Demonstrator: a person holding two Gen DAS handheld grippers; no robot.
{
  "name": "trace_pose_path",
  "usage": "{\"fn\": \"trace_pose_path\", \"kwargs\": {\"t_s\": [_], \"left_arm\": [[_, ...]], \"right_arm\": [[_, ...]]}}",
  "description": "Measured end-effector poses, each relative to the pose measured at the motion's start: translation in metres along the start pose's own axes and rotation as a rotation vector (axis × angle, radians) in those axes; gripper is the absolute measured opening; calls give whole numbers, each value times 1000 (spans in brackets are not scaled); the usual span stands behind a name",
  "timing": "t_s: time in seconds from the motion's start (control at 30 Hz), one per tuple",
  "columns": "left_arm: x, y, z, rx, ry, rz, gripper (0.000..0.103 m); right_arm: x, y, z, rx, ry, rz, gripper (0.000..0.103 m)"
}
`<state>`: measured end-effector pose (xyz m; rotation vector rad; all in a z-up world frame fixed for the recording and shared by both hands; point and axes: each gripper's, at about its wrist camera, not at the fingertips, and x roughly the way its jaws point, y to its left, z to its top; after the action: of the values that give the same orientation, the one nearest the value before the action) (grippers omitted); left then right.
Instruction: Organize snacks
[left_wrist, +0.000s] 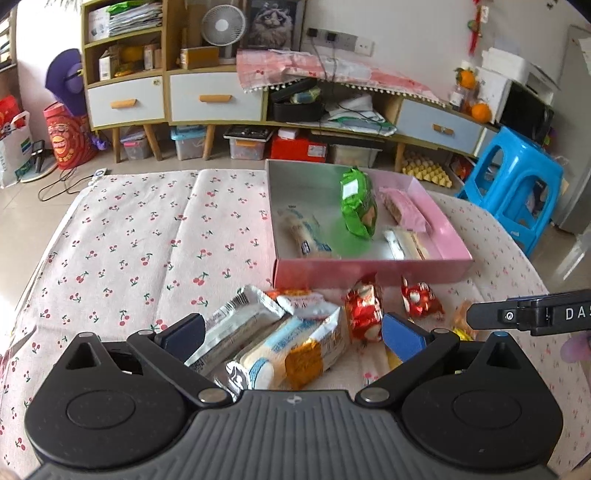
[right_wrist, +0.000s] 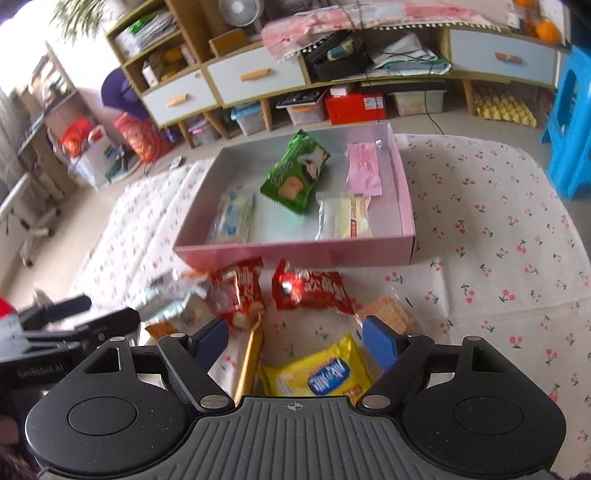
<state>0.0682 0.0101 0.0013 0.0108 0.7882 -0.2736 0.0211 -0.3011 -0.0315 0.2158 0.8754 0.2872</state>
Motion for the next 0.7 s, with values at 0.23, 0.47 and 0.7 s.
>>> {"fn": "trace_pose_path", "kwargs": {"t_s": [0.23, 0.47, 0.7], "left_arm": [[-1, 2, -17, 77, -6, -33, 102], [4, -3, -34, 172, 6, -38, 99], [11, -13, -29, 209, -1, -83, 89]], "right_arm": [[12, -5, -17, -44, 58, -40, 81], [25, -10, -30, -68, 117, -75, 81], [43, -14, -29, 18, 147, -94, 81]]}}
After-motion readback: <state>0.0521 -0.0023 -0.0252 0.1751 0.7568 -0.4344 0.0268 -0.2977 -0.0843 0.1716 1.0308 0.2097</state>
